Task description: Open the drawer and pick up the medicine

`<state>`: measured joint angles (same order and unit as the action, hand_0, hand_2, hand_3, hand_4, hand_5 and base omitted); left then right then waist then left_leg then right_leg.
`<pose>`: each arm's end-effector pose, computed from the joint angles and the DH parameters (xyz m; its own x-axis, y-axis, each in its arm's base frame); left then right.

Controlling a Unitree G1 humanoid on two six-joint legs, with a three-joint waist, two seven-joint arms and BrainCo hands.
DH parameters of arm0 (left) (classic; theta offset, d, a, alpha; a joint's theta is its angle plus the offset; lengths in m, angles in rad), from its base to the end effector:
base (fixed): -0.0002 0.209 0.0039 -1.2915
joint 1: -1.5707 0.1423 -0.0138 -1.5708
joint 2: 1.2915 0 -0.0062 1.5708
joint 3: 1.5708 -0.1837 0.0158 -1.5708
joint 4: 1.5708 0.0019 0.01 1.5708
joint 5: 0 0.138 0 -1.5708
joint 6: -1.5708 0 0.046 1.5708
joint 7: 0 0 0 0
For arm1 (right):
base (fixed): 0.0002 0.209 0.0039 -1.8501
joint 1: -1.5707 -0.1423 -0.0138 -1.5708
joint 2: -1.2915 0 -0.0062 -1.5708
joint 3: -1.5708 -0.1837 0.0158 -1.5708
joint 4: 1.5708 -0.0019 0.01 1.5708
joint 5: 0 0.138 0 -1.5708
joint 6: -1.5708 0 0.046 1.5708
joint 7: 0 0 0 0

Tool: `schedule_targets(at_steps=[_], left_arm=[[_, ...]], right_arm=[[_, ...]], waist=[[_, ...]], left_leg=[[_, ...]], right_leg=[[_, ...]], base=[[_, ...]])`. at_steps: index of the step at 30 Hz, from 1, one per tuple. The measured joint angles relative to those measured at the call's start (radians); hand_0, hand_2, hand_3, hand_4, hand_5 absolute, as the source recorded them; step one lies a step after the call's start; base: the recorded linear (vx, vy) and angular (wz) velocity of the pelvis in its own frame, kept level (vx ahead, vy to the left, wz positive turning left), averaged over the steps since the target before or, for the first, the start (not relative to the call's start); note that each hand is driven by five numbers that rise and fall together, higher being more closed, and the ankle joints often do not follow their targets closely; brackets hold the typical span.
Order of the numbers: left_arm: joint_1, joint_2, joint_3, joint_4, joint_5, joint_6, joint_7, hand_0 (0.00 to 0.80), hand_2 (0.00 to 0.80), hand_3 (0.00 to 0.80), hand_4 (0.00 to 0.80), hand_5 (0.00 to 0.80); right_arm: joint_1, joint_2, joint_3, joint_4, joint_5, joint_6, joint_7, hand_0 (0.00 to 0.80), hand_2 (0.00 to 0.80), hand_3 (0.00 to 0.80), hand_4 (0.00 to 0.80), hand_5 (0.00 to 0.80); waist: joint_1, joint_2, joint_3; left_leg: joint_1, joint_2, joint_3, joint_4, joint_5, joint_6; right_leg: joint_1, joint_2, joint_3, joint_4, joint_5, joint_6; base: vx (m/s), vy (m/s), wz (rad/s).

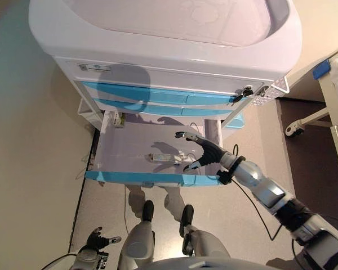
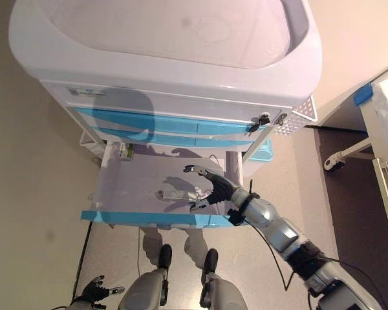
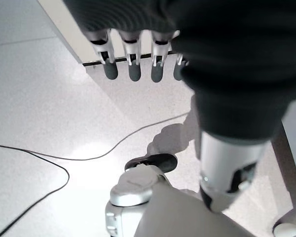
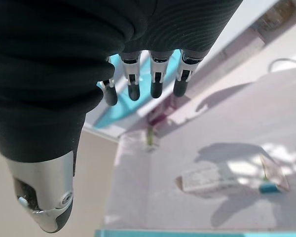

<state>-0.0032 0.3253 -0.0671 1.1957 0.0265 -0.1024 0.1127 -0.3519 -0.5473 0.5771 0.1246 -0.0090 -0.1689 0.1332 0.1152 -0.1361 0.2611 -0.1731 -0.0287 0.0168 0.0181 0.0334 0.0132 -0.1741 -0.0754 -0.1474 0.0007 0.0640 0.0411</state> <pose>0.0832 0.2571 -0.1019 0.4685 0.3558 -0.8087 0.0392 0.9061 0.4213 0.2434 -0.1439 0.0740 0.7553 0.6538 -0.0449 -0.5389 0.5806 -0.6103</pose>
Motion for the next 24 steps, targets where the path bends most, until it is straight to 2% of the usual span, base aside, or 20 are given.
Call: schedule_targets(at_steps=[4,8,16,20,24], left_arm=[[-0.002,0.0,-0.022,0.0,0.0,0.0,0.008,0.0,0.0,0.0,0.0,0.0],[-0.013,0.0,-0.04,-0.001,-0.001,0.0,0.02,0.0,0.0,0.0,0.0,0.0],[-0.04,-0.001,-0.108,-0.02,-0.003,0.0,0.045,0.0,0.0,0.0,0.0,0.0],[-0.042,-0.003,-0.146,-0.027,-0.01,-0.001,0.057,0.0,0.0,0.0,0.0,0.0],[-0.048,-0.007,-0.152,-0.035,-0.012,-0.001,0.067,0.0,0.0,0.0,0.0,0.0]], right_arm=[[-0.003,0.048,0.016,0.078,-0.066,0.006,-0.04,0.0,0.0,0.0,0.0,0.0],[-0.046,0.12,0.042,0.225,-0.199,0.023,-0.102,0.0,0.0,0.0,0.0,0.0],[-0.121,0.213,0.064,0.46,-0.374,0.058,-0.22,0.0,0.0,0.0,0.0,0.0],[-0.177,0.227,0.09,0.528,-0.447,0.058,-0.254,0.0,0.0,0.0,0.0,0.0],[-0.197,0.238,0.098,0.606,-0.496,0.069,-0.309,0.0,0.0,0.0,0.0,0.0]], waist=[[0.009,-0.003,0.001],[0.015,-0.003,0.002],[0.041,0.01,0.011],[0.039,0.017,0.016],[0.038,0.025,0.021]], left_leg=[[-0.009,-0.003,-0.028,0.001,0.007,-0.001],[-0.034,-0.006,-0.074,0.004,0.02,-0.008],[-0.054,-0.011,-0.125,0.008,0.028,-0.013],[-0.056,-0.011,-0.131,0.008,0.029,-0.017],[-0.071,-0.009,-0.137,0.012,0.03,-0.025]], right_leg=[[0.006,-0.001,-0.012,0.0,-0.008,0.001],[0.005,-0.001,-0.046,-0.001,-0.017,-0.002],[0.006,-0.003,-0.085,-0.001,-0.026,-0.003],[0.005,-0.002,-0.086,-0.001,-0.026,-0.003],[-0.006,0.001,-0.091,0.0,-0.03,-0.001]], base=[[-0.002,-0.03,0.22],[-0.006,-0.031,0.34],[-0.012,-0.02,0.19],[-0.004,-0.003,0.01],[-0.032,0.004,0.03]])
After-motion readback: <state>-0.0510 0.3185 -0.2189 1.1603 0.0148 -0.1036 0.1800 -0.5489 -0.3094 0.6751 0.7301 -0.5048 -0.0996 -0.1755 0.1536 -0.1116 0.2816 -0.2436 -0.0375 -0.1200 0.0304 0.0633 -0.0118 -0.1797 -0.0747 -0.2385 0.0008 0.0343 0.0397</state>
